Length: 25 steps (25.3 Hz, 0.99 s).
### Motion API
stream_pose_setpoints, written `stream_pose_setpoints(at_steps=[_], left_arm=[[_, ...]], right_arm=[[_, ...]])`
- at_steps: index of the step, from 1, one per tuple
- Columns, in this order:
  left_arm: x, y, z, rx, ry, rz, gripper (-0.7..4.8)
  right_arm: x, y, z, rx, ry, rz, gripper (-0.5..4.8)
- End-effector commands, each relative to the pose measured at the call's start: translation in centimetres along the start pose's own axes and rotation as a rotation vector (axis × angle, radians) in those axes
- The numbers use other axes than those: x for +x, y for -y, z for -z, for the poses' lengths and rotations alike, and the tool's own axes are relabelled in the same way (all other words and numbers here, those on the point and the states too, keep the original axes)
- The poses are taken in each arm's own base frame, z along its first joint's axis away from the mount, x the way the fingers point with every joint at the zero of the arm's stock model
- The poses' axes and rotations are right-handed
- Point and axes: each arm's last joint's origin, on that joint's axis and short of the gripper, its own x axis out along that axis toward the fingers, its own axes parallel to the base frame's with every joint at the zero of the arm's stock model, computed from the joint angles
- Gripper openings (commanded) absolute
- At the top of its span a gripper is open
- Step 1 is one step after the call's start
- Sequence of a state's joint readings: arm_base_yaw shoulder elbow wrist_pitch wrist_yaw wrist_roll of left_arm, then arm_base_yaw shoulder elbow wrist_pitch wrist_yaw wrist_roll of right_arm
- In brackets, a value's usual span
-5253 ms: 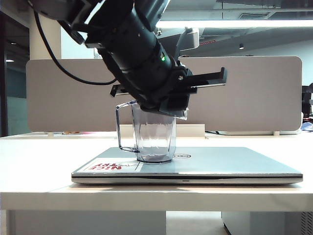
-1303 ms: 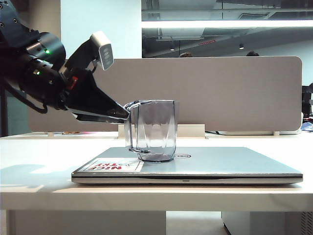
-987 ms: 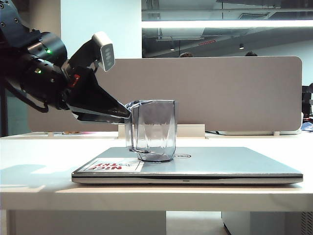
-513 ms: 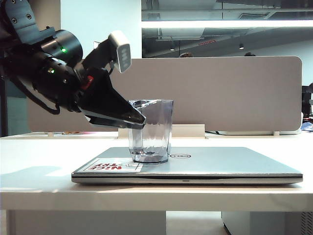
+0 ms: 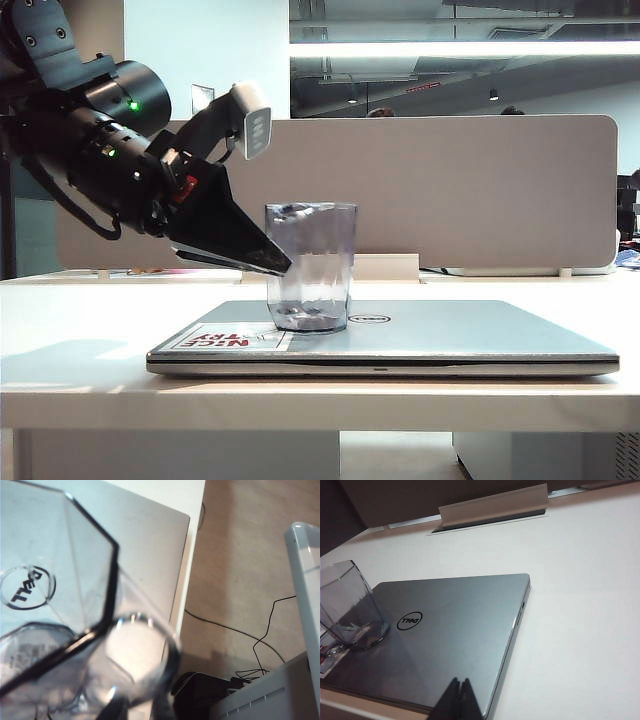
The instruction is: Pick up the water cup and place it on the side of the laptop away from you.
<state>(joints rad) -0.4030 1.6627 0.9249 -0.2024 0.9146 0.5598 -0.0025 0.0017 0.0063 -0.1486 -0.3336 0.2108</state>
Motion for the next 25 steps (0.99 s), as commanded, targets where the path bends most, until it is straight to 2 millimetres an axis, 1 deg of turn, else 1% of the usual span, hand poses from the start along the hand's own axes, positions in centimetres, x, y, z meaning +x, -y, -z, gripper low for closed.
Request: stream_pose_setpoints(at_steps=[1, 6, 11, 20, 23, 25], left_arm=[[0.0, 0.0, -0.1, 0.006, 0.006, 0.005, 0.53], [0.0, 0.1, -0.1, 0.006, 0.011, 0.013, 0.53], [0.1, 0.3, -0.3, 0.007, 0.042, 0.068, 0.53], [1.2, 1.2, -0.7, 0.030, 0.024, 0.098, 0.53], [1.6, 1.4, -0.8, 0.043, -0.001, 0.071, 0.53], [1.8, 1.3, -0.7, 0.050, -0.040, 0.012, 0.54]], right_arm=[[0.0, 0.0, 0.1, -0.003, 0.006, 0.000, -0.01], [0.0, 0.0, 0.1, -0.003, 0.006, 0.000, -0.01], [0.0, 0.0, 0.1, -0.003, 0.006, 0.001, -0.01], [0.0, 0.0, 0.1, -0.003, 0.006, 0.000, -0.01], [0.0, 0.0, 0.1, -0.003, 0.006, 0.000, -0.01], [0.0, 0.0, 0.1, -0.003, 0.006, 0.000, -0.01]])
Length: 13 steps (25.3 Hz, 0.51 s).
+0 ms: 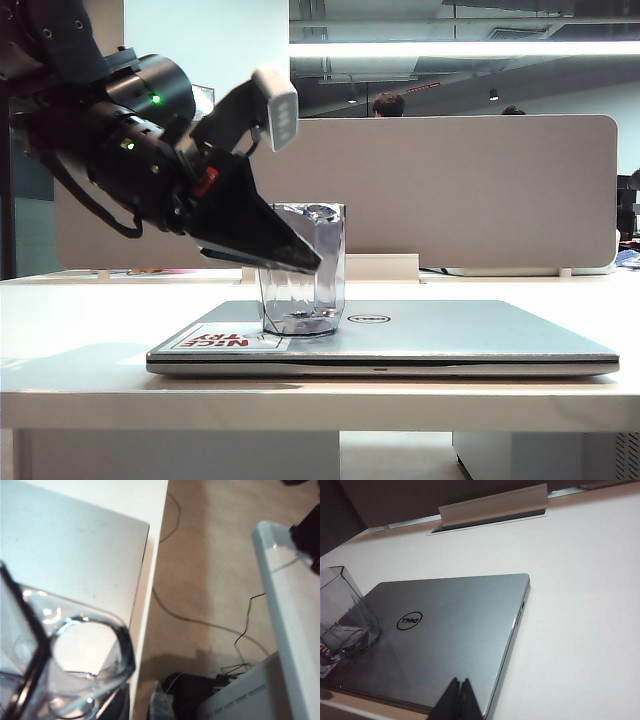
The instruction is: Pick up the water cup and place it on the side of the laptop away from you.
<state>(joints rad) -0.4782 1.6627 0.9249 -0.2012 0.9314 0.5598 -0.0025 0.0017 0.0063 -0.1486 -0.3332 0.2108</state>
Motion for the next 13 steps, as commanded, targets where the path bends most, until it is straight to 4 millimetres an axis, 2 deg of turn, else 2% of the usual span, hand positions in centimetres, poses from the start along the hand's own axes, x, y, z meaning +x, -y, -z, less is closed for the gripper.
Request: stream_pose_setpoints(at_steps=[1, 5, 8, 13], left_arm=[[0.00, -0.22, -0.01, 0.010, -0.046, -0.085, 0.54], [-0.07, -0.33, 0.04, -0.020, -0.059, -0.113, 0.59], [-0.06, -0.41, -0.09, -0.007, -0.049, -0.119, 0.92], [-0.11, -0.83, -0.67, 0.016, -0.017, -0.175, 0.93]], right_arm=[[0.05, 0.03, 0.09, -0.003, 0.005, 0.000, -0.01], [0.05, 0.03, 0.09, -0.003, 0.005, -0.001, -0.01], [0.05, 0.03, 0.09, -0.003, 0.005, 0.000, -0.01], [0.05, 0.03, 0.09, -0.003, 0.005, 0.000, -0.01]])
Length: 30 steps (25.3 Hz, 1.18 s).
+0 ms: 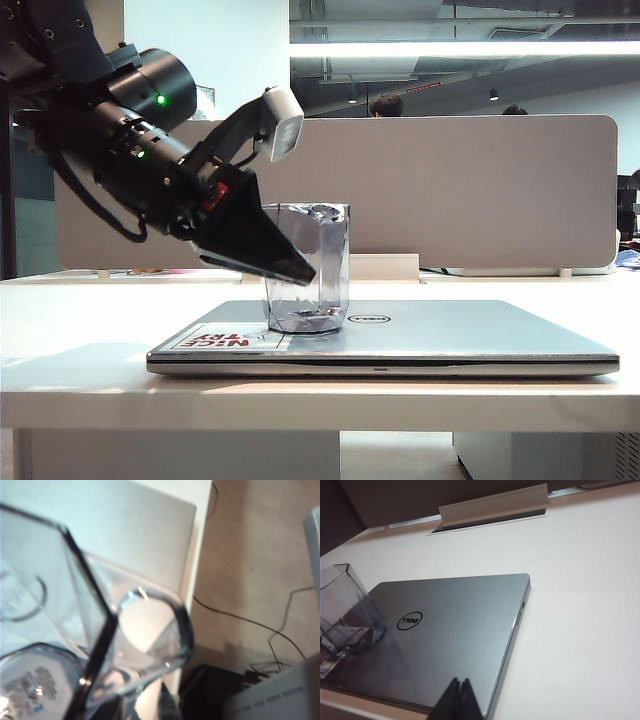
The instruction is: Pick up the water cup and place it on the side of the laptop away from you.
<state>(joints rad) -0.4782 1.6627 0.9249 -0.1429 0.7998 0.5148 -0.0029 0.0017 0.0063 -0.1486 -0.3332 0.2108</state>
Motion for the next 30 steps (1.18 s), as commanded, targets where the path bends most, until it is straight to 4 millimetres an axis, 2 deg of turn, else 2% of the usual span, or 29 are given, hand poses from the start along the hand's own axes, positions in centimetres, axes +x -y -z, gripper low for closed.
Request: stream_pose_setpoints(at_steps=[1, 9, 11, 12, 15, 25, 30], left_arm=[[-0.1, -0.3, -0.4, 0.018, 0.013, -0.062, 0.93], [-0.1, -0.7, -0.5, 0.025, -0.021, -0.160, 0.95], [-0.1, -0.6, -0.5, 0.001, -0.010, -0.143, 1.44], [-0.1, -0.6, -0.4, -0.014, -0.012, -0.132, 1.95], [-0.1, -0.5, -0.3, -0.027, -0.021, -0.127, 2.15], [0.2, 0.1, -0.6, -0.154, 0.033, -0.008, 2.14], [0.8, 0.4, -1.0, -0.123, 0.015, -0.062, 2.14]], right_arm=[[0.0, 0.0, 0.1, -0.003, 0.005, -0.001, -0.01], [0.0, 0.0, 0.1, -0.003, 0.005, 0.000, -0.01], [0.0, 0.0, 0.1, -0.003, 0.005, 0.000, -0.01], [0.0, 0.0, 0.1, -0.003, 0.005, 0.000, -0.01], [0.0, 0.0, 0.1, -0.003, 0.005, 0.000, -0.01], [0.0, 0.0, 0.1, -0.003, 0.006, 0.004, -0.01], [0.0, 0.1, 0.1, -0.002, 0.007, 0.020, -0.01]])
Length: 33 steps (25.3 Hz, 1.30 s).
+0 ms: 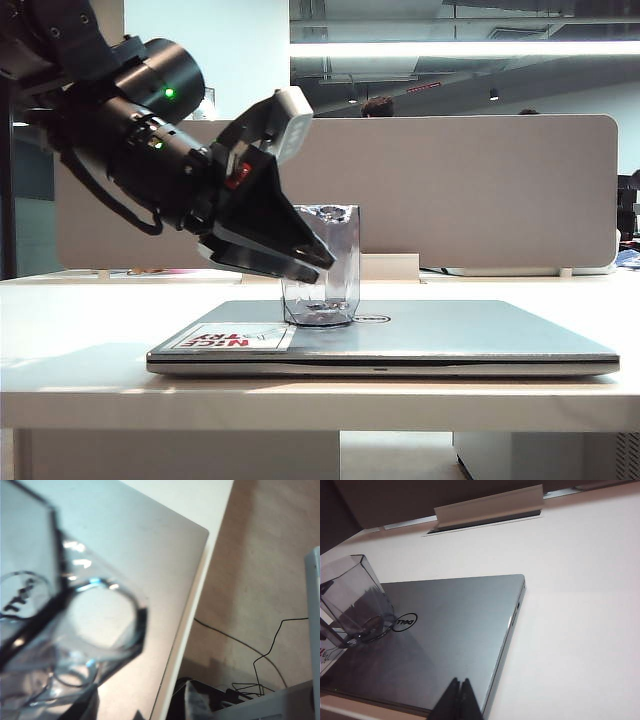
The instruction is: Pick up the water cup and place it on the side of the laptop away from you.
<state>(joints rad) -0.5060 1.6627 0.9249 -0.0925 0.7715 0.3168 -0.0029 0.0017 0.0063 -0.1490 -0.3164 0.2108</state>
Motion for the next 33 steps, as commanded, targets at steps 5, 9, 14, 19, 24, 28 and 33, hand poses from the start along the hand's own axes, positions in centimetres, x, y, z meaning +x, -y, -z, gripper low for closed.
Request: stream_pose_setpoints(at_steps=[5, 9, 14, 19, 24, 28, 33], left_arm=[[0.9, 0.5, -1.2, 0.057, 0.032, -0.129, 2.14], [1.4, 0.9, -1.6, 0.088, 0.048, -0.137, 2.10], [1.8, 1.4, -1.8, 0.103, 0.049, -0.132, 1.97], [1.8, 1.4, -1.8, 0.106, 0.051, -0.131, 1.10], [1.8, 1.4, -1.9, 0.108, 0.053, -0.132, 0.42], [1.8, 1.4, -1.9, 0.107, 0.050, -0.146, 0.11], [1.6, 1.0, -3.2, 0.074, 0.161, -0.231, -0.06]], right_arm=[[0.0, 0.0, 0.1, -0.002, 0.003, 0.002, -0.01], [0.0, 0.0, 0.1, -0.002, 0.003, 0.002, -0.01], [0.0, 0.0, 0.1, -0.002, 0.003, 0.002, -0.01], [0.0, 0.0, 0.1, -0.002, 0.003, 0.002, -0.01], [0.0, 0.0, 0.1, -0.002, 0.003, 0.002, -0.01], [0.0, 0.0, 0.1, -0.002, 0.003, 0.002, -0.01], [0.0, 0.0, 0.1, -0.002, 0.003, 0.002, -0.01]])
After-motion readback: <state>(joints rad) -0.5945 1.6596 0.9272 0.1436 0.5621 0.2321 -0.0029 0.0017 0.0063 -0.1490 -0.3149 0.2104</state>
